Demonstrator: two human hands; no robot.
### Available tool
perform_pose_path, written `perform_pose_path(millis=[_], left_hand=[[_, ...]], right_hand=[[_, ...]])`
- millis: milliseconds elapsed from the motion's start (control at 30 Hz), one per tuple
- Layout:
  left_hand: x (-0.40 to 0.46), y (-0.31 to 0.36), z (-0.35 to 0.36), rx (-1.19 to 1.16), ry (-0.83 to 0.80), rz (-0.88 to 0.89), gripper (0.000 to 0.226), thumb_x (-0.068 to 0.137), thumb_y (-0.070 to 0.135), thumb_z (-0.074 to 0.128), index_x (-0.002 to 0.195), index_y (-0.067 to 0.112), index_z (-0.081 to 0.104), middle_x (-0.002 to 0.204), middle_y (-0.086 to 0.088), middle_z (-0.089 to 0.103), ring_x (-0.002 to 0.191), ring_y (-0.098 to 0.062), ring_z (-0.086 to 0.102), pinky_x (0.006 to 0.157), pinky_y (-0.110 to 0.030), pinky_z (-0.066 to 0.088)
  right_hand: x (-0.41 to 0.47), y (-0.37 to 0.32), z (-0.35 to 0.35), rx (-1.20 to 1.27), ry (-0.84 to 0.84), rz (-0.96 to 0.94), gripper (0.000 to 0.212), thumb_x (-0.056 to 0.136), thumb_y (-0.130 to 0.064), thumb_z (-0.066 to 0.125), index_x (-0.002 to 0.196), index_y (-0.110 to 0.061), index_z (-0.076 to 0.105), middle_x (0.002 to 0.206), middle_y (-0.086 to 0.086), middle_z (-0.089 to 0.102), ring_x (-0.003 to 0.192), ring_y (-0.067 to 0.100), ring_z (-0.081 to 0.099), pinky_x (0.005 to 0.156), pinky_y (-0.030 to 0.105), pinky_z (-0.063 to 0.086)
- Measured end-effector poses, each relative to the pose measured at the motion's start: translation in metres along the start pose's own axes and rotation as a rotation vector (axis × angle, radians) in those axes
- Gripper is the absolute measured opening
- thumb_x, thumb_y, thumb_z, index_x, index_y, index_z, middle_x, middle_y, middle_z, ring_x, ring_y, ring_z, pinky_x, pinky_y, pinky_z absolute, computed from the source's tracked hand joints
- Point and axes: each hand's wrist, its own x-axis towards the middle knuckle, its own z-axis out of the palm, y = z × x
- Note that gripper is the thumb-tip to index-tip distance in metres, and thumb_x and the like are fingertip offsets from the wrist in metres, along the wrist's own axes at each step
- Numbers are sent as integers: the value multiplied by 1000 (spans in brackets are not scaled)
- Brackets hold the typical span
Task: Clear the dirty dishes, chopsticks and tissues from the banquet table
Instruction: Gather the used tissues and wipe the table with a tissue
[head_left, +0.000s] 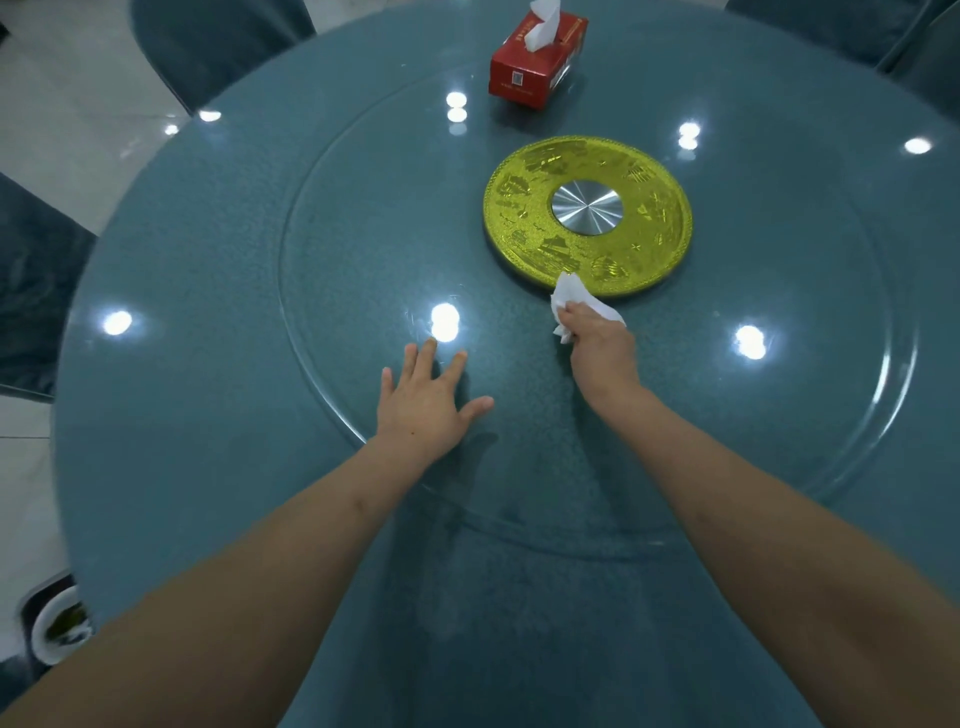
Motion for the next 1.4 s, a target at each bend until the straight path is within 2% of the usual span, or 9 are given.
perform_pose_path(millis=[133, 333, 433, 567, 733, 833, 967, 1067, 1400], left_hand=[[7, -9, -6, 41, -13, -24, 80, 98, 72, 32, 163, 37, 0, 171, -2, -13, 158, -28, -11, 126, -58, 6], [20, -25, -18, 92, -35, -55, 74, 102, 66, 33, 162, 38, 0, 172, -2, -12, 158, -32, -11, 125, -60, 4], [15, -23, -19, 78, 43, -80, 63, 105, 55, 37, 161, 38, 13, 172, -6, -1, 157, -34, 0, 124, -56, 14], [-8, -3, -5, 10, 225, -27, 44, 107, 37, 44, 150, 31, 44, 161, -8, 30, 146, -29, 29, 110, -47, 35], [-17, 26, 1, -77, 252, -49, 43, 107, 36, 43, 150, 29, 47, 158, -6, 36, 144, -28, 32, 108, -45, 37], [-13, 33, -3, -120, 199, -87, 47, 107, 41, 39, 153, 27, 42, 160, -6, 33, 145, -28, 28, 109, -47, 36], [-6, 37, -5, -70, 127, -100, 61, 104, 56, 40, 156, 25, 35, 162, -8, 25, 146, -29, 24, 113, -46, 33], [-5, 33, -2, -38, 112, -88, 74, 99, 63, 45, 159, 24, 26, 162, -9, 22, 147, -30, 22, 117, -44, 29], [12, 0, -9, -5, 80, -51, 76, 101, 59, 45, 163, 25, 15, 167, -10, 11, 154, -31, 12, 126, -46, 16]], right_hand=[[-19, -5, 1, -27, -27, -122, 48, 86, 18, 54, 125, -4, 72, 136, 14, 66, 126, 31, 63, 111, 47, 46], [-110, -25, 13, -14, -20, -326, 55, 77, 19, 62, 120, -12, 76, 130, 5, 70, 120, 23, 67, 103, 29, 50], [-159, -35, 19, -2, -74, -379, 54, 84, 11, 50, 123, -17, 74, 135, -1, 68, 126, 17, 63, 96, 33, 57], [-188, -43, 15, -31, -146, -472, 59, 86, 0, 35, 127, -19, 72, 138, -7, 65, 132, 14, 58, 91, 31, 59], [-171, -37, 9, -95, -207, -524, 56, 89, 0, 40, 133, -21, 67, 144, -6, 61, 134, 16, 56, 87, 38, 62], [-147, -24, 0, -118, -148, -496, 55, 89, -7, 34, 129, -17, 72, 138, -1, 66, 128, 20, 62, 91, 40, 61], [-97, 2, -12, -144, -51, -367, 59, 77, 13, 48, 126, -10, 73, 135, 9, 67, 125, 27, 64, 99, 45, 56], [-57, 16, -18, -120, -48, -275, 57, 78, 13, 47, 125, -6, 72, 135, 12, 66, 127, 30, 62, 109, 47, 49], [6, 19, -5, -67, -30, -145, 54, 85, 20, 52, 129, -5, 69, 139, 12, 63, 134, 26, 57, 119, 37, 36]])
